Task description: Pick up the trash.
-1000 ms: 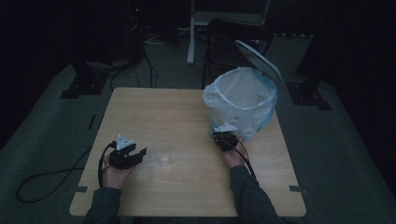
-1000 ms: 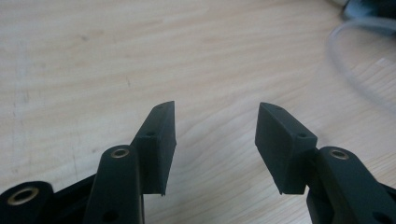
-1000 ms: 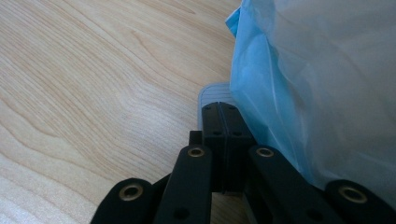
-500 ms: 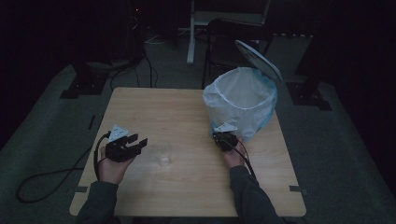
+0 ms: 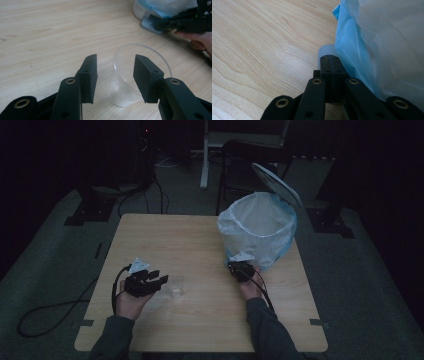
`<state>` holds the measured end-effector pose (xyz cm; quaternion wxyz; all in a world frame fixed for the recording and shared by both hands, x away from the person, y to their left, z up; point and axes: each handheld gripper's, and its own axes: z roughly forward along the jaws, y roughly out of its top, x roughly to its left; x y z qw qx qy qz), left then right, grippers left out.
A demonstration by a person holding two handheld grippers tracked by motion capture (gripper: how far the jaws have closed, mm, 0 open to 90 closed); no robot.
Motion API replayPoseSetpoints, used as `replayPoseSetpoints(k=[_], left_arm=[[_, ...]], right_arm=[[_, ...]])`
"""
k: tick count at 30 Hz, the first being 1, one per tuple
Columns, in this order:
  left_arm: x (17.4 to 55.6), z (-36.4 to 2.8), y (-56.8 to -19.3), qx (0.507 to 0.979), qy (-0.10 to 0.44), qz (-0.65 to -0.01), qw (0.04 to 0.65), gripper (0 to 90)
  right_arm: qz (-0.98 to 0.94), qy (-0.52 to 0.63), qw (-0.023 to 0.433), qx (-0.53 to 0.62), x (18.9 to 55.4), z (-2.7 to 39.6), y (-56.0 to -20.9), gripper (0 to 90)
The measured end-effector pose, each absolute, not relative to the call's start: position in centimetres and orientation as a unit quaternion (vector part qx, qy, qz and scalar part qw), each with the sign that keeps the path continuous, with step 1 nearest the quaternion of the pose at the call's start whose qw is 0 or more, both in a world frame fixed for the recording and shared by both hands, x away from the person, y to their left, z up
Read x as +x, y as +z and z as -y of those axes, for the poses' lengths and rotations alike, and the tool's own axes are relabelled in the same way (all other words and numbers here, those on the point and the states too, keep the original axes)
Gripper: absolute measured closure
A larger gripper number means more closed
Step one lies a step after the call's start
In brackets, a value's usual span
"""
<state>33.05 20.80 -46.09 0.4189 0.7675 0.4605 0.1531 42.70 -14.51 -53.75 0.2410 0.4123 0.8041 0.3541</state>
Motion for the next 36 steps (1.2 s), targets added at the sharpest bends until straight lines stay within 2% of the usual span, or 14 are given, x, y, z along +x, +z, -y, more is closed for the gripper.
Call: replayPoseSetpoints(k=[10,20,25,36], left_arm=[[33.1,-20.9,-47.1,0.771,0.128,-0.464,0.417,57.2],[32.2,-20.8,-47.7,0.780,0.122,-0.456,0.411,71.9],[31.0,-20.3,-48.2,0.792,0.140,-0.440,0.399,83.5],[30.1,-18.8,-49.5,0.822,0.150,-0.409,0.367,86.8]], right_arm=[[-0.804,0.355,0.240,0.412,42.7,14.5,-53.8,90.0],[-0.804,0.355,0.241,0.411,42.7,14.5,-53.8,90.0],[-0.804,0.355,0.241,0.411,42.7,14.5,-53.8,90.0],[-0.804,0.354,0.242,0.412,42.7,14.5,-53.8,90.0]])
